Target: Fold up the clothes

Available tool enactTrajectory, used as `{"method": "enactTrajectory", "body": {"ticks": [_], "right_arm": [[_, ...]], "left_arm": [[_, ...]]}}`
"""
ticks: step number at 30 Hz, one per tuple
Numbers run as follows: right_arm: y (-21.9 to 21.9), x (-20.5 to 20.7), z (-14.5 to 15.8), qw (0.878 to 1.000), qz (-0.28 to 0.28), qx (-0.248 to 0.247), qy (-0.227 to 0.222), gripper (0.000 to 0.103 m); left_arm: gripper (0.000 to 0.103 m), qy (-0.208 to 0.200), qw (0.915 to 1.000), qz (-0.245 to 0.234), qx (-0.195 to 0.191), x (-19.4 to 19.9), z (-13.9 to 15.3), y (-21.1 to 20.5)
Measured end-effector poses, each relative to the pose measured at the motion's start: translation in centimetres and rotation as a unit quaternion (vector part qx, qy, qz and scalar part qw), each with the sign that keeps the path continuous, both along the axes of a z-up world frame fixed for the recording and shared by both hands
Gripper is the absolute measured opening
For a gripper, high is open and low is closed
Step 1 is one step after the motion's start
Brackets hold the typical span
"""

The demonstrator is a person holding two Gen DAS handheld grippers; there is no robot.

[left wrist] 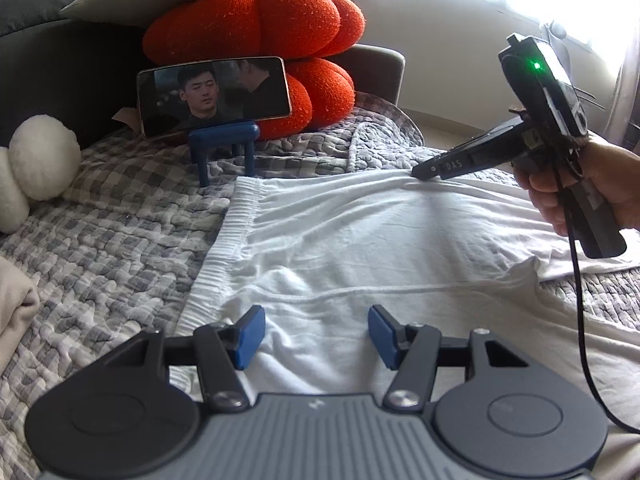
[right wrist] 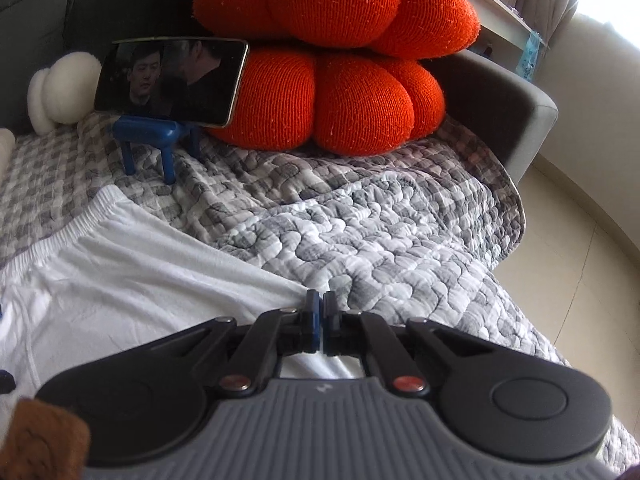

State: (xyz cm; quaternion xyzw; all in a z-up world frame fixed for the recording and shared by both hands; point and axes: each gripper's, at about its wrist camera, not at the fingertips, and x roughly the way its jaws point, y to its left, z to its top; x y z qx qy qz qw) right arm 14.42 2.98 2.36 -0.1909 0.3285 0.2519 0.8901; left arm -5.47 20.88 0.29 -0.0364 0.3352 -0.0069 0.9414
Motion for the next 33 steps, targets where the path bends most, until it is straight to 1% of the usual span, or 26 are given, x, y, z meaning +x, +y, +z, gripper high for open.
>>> {"method": "enactTrajectory", "body": {"ticks": [2,7,10,11,15,18,19,20,22,23,24,25,26,29,33], "right_arm": [[0.1,0.1,-0.2,1.0,-0.006,-0.001,-0.002,0.0],[0.5,-0.2,0.0,1.0,-0.008,-0.008,-0.026,0.0],[0.2,-0.5,0.7,0.999,-0.013,0.007,-0.037,0.0],[0.2,-0.4,0.7,0.999,-0.015,0.005,-0.037,0.0],[0.9,-0.2,-0.8,0.999,-0.011,-0.031,-0.031,0.0],[1.3,-0.3,-0.8,0.999,-0.018,-0.031,-0.035,0.002],[1.2,-0.3,-0.6,0.999,-0.019,-0.025,-0.032,0.006],[0.9,-0.3,-0.3,0.999,-0.019,-0.016,-0.03,0.012],[0.1,-0.6,0.5,0.999,-0.021,0.007,-0.026,0.015],[-0.4,-0.7,1.0,0.999,-0.024,0.021,-0.024,0.02],[-1.0,-1.0,1.5,0.999,-0.027,0.032,-0.025,0.025],[-1.5,-1.3,2.0,0.998,-0.03,0.041,-0.026,0.036],[-2.2,-1.7,2.5,0.998,-0.032,0.049,-0.027,0.04],[-4.3,-2.4,3.4,0.997,-0.052,0.062,-0.019,0.04],[-6.9,-3.5,3.3,0.994,-0.057,0.092,0.022,0.04]], "left_arm": [[0.059,0.002,1.0,0.001,-0.003,0.0,-0.1,0.2],[0.059,0.004,1.0,0.004,-0.008,-0.1,-0.1,0.6],[0.059,0.003,0.9999,0.005,-0.011,-0.3,0.0,0.7],[0.059,0.003,0.9999,0.005,-0.012,-0.3,0.0,0.7],[0.059,0.006,0.9999,0.004,-0.011,-0.2,-0.2,0.6],[0.059,0.007,0.9999,0.007,-0.013,-0.2,-0.1,0.9],[0.059,0.007,0.9999,0.007,-0.014,-0.3,-0.1,0.9],[0.059,0.007,0.9999,0.008,-0.014,-0.4,0.0,1.0],[0.06,0.006,0.9999,0.009,-0.014,-0.6,0.0,1.2],[0.06,0.007,0.9998,0.009,-0.014,-0.6,0.0,1.3],[0.06,0.007,0.9998,0.01,-0.014,-0.7,0.0,1.4],[0.06,0.007,0.9998,0.01,-0.015,-0.7,0.0,1.5],[0.06,0.007,0.9998,0.011,-0.016,-0.7,0.0,1.6],[0.06,0.006,0.9997,0.011,-0.019,-0.8,0.1,1.6],[0.06,0.003,0.9997,0.009,-0.023,-0.9,0.3,1.4]]}}
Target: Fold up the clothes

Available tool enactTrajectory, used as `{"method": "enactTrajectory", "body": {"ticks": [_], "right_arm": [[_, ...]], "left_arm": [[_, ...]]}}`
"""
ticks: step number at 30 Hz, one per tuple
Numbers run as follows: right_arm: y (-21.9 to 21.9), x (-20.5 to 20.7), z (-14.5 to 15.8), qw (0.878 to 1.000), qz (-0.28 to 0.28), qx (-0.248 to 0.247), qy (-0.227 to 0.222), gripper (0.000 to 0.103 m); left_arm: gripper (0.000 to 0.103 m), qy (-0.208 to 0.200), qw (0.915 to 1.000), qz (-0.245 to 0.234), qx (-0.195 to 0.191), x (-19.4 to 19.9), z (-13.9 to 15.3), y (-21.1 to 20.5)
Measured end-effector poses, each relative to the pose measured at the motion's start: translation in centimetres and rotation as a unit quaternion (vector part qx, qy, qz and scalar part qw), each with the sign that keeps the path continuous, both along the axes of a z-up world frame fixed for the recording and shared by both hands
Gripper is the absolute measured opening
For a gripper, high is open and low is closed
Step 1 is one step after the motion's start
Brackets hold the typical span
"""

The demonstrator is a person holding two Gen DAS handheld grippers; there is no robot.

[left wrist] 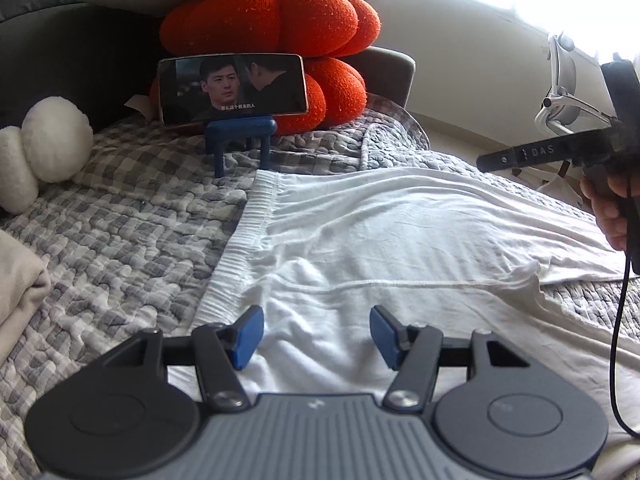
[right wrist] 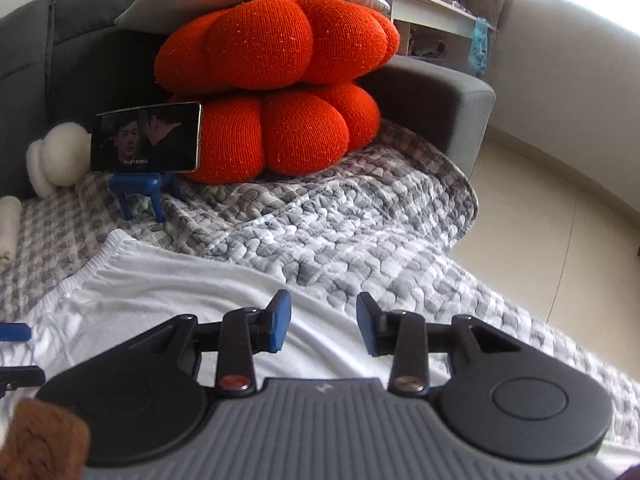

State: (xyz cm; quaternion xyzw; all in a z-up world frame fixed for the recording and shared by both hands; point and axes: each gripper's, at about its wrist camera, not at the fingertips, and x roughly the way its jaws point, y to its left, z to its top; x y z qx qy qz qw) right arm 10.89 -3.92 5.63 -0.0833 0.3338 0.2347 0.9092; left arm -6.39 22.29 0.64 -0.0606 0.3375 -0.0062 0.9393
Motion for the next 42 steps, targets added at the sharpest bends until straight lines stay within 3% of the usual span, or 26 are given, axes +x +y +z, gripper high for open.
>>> {"method": "enactTrajectory", "body": {"ticks": [3,6,9,20,26,36,42], "right_arm": [[-1.0,-1.0,-1.0,0.999,0.008,0.009,0.034,0.04],[-0.9,-2.6,-2.4,0.997,0.044,-0.016,0.065,0.04],[-1.3,-4.9,-2.8,0.995,0.069,-0.046,0.049,0.039],[-3.8,-8.8,-3.0,0.995,0.074,-0.039,0.057,0.036],[-7.2,-8.8,-2.2,0.998,0.011,0.022,0.057,0.032],[-12.5,-9.1,-3.1,0.996,-0.064,0.028,0.061,0.032],[-17.0,-10.2,-3.2,0.99,-0.121,0.045,0.059,0.023]], "left_arm": [[0.06,-0.001,1.0,-0.005,-0.002,0.1,0.2,-0.4],[0.06,-0.004,0.9999,-0.013,0.002,0.0,0.5,-1.0],[0.061,-0.007,0.9998,-0.017,0.006,-0.2,0.7,-1.1],[0.061,-0.007,0.9997,-0.024,0.005,-0.4,1.2,-1.8],[0.061,-0.001,0.9998,-0.017,0.005,-0.9,1.2,-1.6],[0.062,0.016,0.9998,-0.004,0.005,-1.9,0.5,-0.6],[0.062,0.015,0.9999,-0.003,0.0,-2.0,0.7,-0.6]]}}
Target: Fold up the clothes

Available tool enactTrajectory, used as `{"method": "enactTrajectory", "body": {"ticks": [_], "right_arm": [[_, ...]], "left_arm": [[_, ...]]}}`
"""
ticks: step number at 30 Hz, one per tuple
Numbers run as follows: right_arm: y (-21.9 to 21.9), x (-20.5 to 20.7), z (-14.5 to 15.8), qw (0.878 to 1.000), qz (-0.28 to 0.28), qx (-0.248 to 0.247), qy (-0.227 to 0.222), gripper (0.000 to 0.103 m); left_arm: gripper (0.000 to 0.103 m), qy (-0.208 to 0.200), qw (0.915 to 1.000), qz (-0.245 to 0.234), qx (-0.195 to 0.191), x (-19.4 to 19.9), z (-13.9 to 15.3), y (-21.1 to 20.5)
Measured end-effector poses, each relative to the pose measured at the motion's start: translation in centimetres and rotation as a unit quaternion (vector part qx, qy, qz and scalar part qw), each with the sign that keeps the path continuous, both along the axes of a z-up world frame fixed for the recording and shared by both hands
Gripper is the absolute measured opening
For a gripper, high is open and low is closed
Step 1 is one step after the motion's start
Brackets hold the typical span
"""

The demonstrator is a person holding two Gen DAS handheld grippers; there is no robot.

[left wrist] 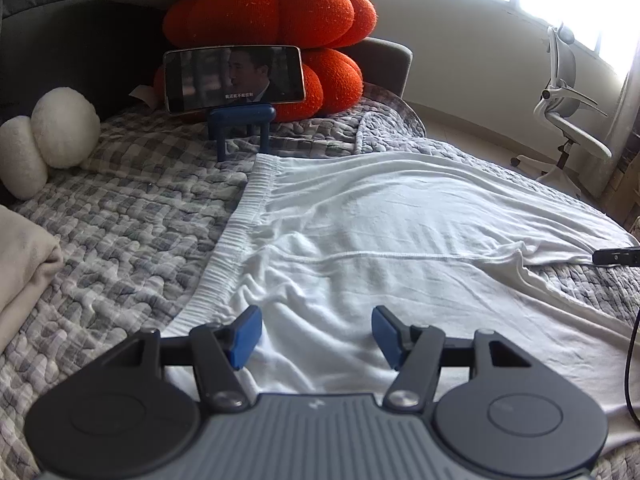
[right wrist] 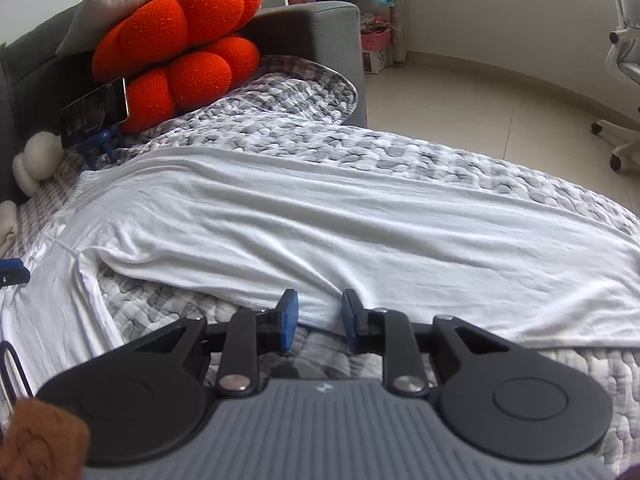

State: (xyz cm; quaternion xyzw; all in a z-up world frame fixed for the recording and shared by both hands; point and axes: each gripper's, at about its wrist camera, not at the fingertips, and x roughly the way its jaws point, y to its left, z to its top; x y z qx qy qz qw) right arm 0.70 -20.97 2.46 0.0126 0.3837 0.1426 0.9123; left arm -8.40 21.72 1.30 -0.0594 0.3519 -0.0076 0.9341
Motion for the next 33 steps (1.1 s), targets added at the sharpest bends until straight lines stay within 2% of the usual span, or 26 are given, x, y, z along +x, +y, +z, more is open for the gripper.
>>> {"method": "enactTrajectory", "body": {"ticks": [2,9,13,16,23,25,26,27,28,30,31,33], "right_arm": [[-1.2,-0.5,0.2,1.0,-0.024,-0.009,-0.005,0.023],[-5.4,-1.3,0.2,0.993,-0.115,0.008,-0.004,0.025],[-8.2,-1.2,-0.1,0.981,-0.19,0.035,0.006,0.025],[-9.9,-1.4,-0.2,0.973,-0.223,0.064,0.009,0.023],[-9.8,-1.8,-0.3,0.976,-0.213,0.038,0.0,0.023],[-10.2,-1.7,-0.3,0.975,-0.218,0.038,-0.004,0.023],[-10.5,-1.7,-0.3,0.974,-0.223,0.035,-0.007,0.023],[-10.8,-1.6,-0.4,0.973,-0.231,0.028,-0.01,0.023],[-11.2,-1.5,-0.6,0.971,-0.237,0.018,-0.013,0.023],[-12.2,-1.6,-0.7,0.968,-0.25,0.007,-0.018,0.017],[-13.2,-1.7,-0.7,0.965,-0.262,0.018,-0.016,0.014],[-15.4,-2.3,-0.7,0.952,-0.301,0.049,-0.015,0.014]], "left_arm": [[0.062,-0.005,1.0,-0.008,0.0,0.2,0.3,-0.7],[0.066,-0.043,0.9967,-0.066,0.019,1.8,2.3,-6.2],[0.066,-0.051,0.9925,-0.105,0.036,3.5,2.5,-9.9],[0.066,-0.063,0.9878,-0.131,0.056,4.5,2.4,-12.1],[0.064,-0.039,0.9853,-0.144,0.083,6.5,0.8,-13.8],[0.049,-0.031,0.9842,-0.15,0.089,6.6,0.2,-14.1],[0.032,-0.027,0.9836,-0.154,0.091,6.6,0.0,-14.3],[0.025,-0.024,0.9832,-0.156,0.093,6.6,-0.1,-14.4],[0.024,-0.025,0.983,-0.155,0.095,6.5,-0.2,-14.4],[0.009,-0.026,0.983,-0.158,0.089,6.3,0.0,-14.3],[0.006,-0.026,0.9833,-0.16,0.083,6.1,0.2,-14.1],[0.006,-0.025,0.9837,-0.161,0.075,5.8,0.4,-13.9]]}}
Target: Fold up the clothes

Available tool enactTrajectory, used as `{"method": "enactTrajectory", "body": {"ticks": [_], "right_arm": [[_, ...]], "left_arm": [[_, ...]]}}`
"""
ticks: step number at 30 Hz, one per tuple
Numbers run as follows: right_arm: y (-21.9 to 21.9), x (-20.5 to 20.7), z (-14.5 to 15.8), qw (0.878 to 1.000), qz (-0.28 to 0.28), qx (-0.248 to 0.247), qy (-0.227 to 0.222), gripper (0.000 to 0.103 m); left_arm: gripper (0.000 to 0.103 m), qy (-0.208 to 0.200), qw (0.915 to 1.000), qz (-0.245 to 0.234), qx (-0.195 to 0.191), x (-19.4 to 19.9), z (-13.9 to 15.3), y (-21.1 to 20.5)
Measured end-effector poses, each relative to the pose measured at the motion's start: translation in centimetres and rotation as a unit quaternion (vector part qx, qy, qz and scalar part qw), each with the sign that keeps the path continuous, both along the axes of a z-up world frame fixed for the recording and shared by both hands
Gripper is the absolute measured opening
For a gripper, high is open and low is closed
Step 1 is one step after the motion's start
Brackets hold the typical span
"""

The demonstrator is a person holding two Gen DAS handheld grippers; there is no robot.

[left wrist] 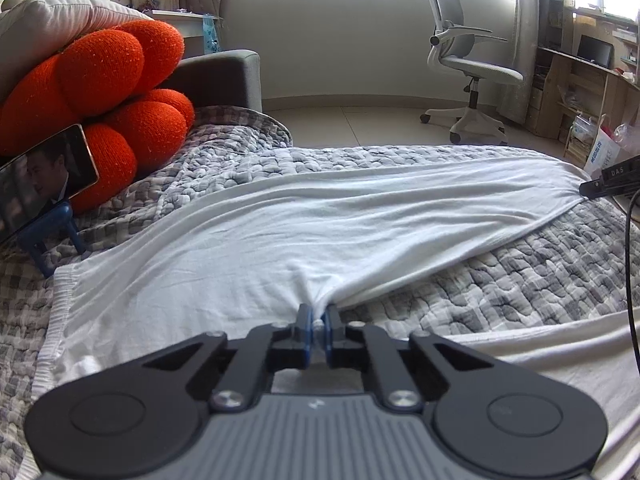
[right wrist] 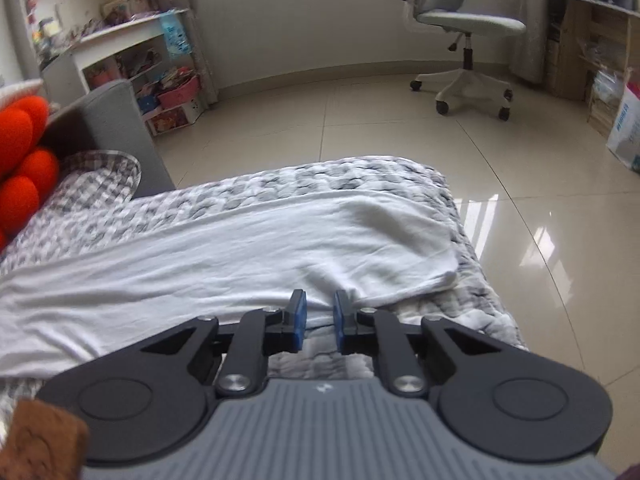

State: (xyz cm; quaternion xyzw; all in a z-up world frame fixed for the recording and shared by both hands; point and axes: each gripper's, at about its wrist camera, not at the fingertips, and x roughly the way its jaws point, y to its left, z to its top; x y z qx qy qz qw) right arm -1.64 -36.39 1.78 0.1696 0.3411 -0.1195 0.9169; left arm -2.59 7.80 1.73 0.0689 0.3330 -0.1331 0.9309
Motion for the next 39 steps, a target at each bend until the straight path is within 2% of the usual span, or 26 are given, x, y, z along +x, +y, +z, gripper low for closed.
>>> {"method": "enactTrajectory", "body": {"ticks": [3,4,5,7,10,15,19,22,24,27,28,29,31,34,39], "right_arm": [[-3.4,-1.0,0.0,0.997,-0.062,0.046,-0.01,0.016],[-4.6,-1.3,0.0,0.995,-0.082,0.062,-0.013,0.025],[-5.5,-1.5,-0.1,0.993,-0.095,0.075,-0.012,0.027],[-6.6,-1.7,-0.3,0.99,-0.11,0.091,-0.009,0.027],[-7.0,-1.6,-0.2,0.99,-0.111,0.09,-0.003,0.027],[-6.9,-0.2,0.3,0.994,-0.107,0.031,0.012,0.027],[-6.9,2.2,1.7,0.997,-0.072,0.012,-0.007,0.028],[-6.5,4.5,2.0,0.999,-0.042,-0.005,0.001,0.029],[-5.9,5.9,1.4,1.0,-0.01,-0.011,0.023,0.029],[-4.5,7.0,0.4,0.997,0.03,-0.045,0.052,0.028],[-4.2,7.1,0.3,0.996,0.037,-0.057,0.051,0.023],[-3.9,7.1,0.2,0.995,0.044,-0.069,0.048,0.011],[-3.5,7.4,0.2,0.994,0.042,-0.09,0.049,0.005],[-3.1,7.8,0.1,0.991,0.035,-0.121,0.051,0.001],[-2.6,8.5,-0.9,0.983,0.018,-0.173,0.058,0.0]], "left_arm": [[0.006,0.005,0.9999,0.0,-0.009,-0.2,0.0,0.3],[0.006,0.005,0.9999,0.0,-0.011,-0.3,0.0,0.4],[0.006,0.005,0.9999,0.0,-0.012,-0.4,0.0,0.4],[0.006,0.006,0.9999,0.0,-0.014,-0.5,0.0,0.5],[0.007,0.009,0.9998,0.002,-0.017,-0.3,-0.1,0.5],[0.011,0.012,0.9998,0.003,-0.018,-0.3,0.0,0.6],[0.011,0.014,0.9997,0.004,-0.02,-0.4,0.2,0.7],[0.024,0.015,0.9994,0.01,-0.03,-0.4,0.5,0.9],[0.035,0.014,0.9992,0.014,-0.034,-0.4,0.7,0.9],[0.037,0.014,0.9992,0.019,-0.033,-0.4,0.8,1.0],[0.037,0.014,0.9991,0.02,-0.034,-0.4,0.8,1.2],[0.04,0.015,0.999,0.022,-0.035,-0.4,0.8,1.3],[0.043,0.015,0.9989,0.024,-0.037,-0.5,0.8,1.6],[0.046,0.016,0.9986,0.027,-0.044,-0.7,1.0,2.0],[0.055,0.013,0.9978,0.035,-0.054,-1.5,1.5,3.1]]}}
